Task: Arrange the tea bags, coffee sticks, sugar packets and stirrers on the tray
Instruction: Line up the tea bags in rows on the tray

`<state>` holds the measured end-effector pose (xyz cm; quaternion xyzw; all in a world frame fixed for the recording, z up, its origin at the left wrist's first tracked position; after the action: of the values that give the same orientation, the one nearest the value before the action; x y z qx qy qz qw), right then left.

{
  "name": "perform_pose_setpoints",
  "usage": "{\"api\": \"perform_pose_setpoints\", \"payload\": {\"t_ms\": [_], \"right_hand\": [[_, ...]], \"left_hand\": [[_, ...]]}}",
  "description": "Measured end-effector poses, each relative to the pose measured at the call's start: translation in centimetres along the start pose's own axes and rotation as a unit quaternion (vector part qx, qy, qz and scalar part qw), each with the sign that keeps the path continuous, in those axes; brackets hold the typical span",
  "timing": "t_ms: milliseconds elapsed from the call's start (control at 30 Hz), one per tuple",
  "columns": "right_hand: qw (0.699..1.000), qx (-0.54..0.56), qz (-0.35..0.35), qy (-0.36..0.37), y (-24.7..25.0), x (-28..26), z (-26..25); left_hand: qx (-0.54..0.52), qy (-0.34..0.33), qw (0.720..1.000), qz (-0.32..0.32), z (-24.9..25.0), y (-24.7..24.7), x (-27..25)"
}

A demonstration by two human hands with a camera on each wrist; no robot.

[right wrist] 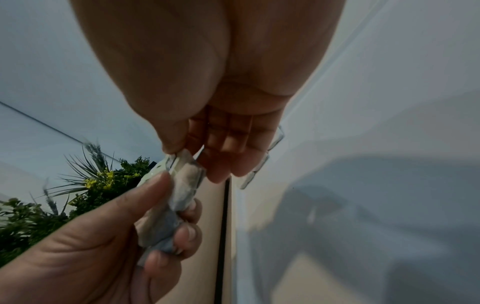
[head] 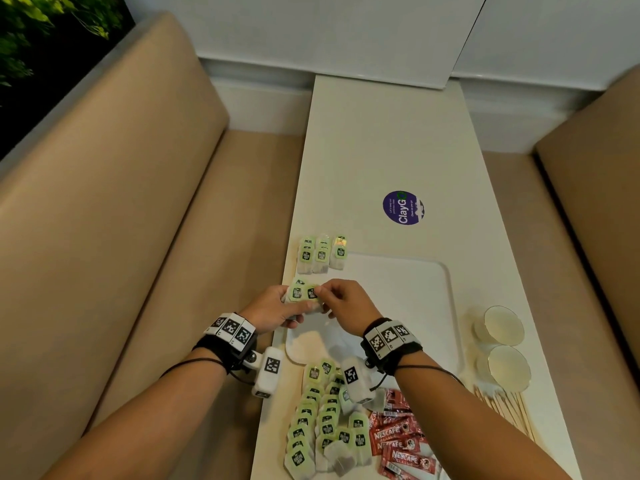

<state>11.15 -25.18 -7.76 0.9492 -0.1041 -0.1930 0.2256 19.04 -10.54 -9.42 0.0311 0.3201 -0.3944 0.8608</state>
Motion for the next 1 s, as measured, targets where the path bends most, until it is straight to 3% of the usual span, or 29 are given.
{"api": "perform_pose_setpoints", "payload": {"t_ms": [467,767,1000], "right_hand": [[1.0,0.002,-0.022,-0.013,0.2,-1.2,1.7],[0.992,-0.033,0.107,-0.06,3.6,1.9,4.1],[0.978,-0.111,0.11,-0.141,3.9,4.4,5.7]], "left_hand": [[-0.02,-0.013,0.999,0.042,0.2,0.0,0.5],[-0.065,0.001,0.995,0.07,-0.7,0.5,1.8],[-0.103,0.009,0.992,0.073,-1.3,0.7,1.9]]}}
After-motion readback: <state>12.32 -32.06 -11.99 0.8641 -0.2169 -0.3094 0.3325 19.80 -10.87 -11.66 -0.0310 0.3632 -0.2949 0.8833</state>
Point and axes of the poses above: each hand's wrist, its own x-axis towards the middle knuckle, its own y-axis out of the back of the hand, z = x × y, the point moved 6 cm from there along x, towards the middle knuckle, and after that the axes turned 10 degrees about -x, right-handed, at the moved point
